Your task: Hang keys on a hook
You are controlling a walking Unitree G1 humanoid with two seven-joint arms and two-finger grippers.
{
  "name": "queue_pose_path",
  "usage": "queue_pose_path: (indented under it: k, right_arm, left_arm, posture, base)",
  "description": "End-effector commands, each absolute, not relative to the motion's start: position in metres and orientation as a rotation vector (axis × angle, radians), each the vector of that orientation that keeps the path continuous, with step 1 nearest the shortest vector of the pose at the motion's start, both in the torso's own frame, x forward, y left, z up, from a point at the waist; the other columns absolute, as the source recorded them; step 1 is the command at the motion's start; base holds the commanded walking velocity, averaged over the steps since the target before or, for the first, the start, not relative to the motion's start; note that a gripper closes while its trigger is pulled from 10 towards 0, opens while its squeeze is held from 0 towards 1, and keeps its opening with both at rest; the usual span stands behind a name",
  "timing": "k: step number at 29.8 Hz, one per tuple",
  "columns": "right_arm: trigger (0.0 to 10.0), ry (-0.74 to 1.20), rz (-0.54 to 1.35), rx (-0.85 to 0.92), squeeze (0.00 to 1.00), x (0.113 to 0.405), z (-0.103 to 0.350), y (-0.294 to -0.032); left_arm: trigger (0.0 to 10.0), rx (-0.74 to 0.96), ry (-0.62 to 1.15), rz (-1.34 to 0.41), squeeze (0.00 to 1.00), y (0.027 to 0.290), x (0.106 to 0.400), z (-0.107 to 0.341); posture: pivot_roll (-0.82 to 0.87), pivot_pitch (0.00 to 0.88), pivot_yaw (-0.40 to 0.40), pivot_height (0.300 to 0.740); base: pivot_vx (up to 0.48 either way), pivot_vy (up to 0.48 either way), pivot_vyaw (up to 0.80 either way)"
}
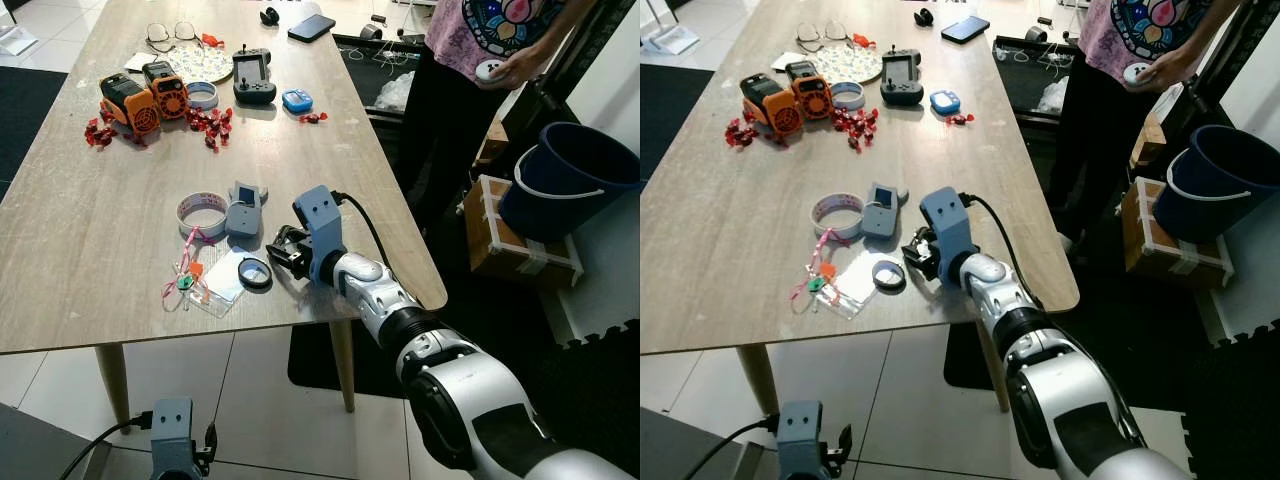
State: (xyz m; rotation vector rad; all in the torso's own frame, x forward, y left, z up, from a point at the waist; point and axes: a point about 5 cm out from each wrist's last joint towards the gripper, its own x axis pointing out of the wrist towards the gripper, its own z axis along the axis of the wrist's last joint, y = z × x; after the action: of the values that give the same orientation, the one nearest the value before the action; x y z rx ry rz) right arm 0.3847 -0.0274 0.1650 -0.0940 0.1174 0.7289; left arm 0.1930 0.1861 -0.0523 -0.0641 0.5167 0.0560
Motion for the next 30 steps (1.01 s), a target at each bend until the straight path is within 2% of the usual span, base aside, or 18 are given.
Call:
queue_pose_path:
  k: [1, 6, 16, 30]
  right_arm:
    - [10.0, 0.127, 0.724, -0.079, 0.0, 0.3832, 0.1588, -0.0304]
    - [10.0, 0.124, 0.739, -0.09, 0.0, 0.3823, 0.1582, -0.0288]
    - [10.0, 0.078, 0.757, -0.241, 0.0, 0.3809, 0.1581, -0.0273]
    - [10.0, 0.098, 0.774, -0.303, 0.0, 0.3778, 0.1489, -0.0289]
  left_arm:
    - [10.0, -0.083, 0.552, 0.05, 0.0, 0.1797, 0.1849, -0.0585]
    - [10.0, -0.086, 0.551, 0.048, 0.0, 0.1793, 0.1848, -0.0585]
    - [10.0, -0.091, 0.551, 0.051, 0.0, 0.1784, 0.1841, -0.0587]
    - [10.0, -0.091, 0.552, 0.048, 0.0, 0.1773, 0.1834, -0.0589]
  posture:
    - [0.06, 0.207, -0.074, 0.74]
    - [0.06, 0.211, -0.074, 0.74]
    - [0.06, 0.217, -0.079, 0.74]
    - [0.06, 0.221, -0.08, 0.74]
  base:
    - [0.0, 0.0, 0.0]
    - [0.0, 0.0, 0.0]
    - [0.0, 0.0, 0.0]
    - [0.0, 0.0, 0.0]
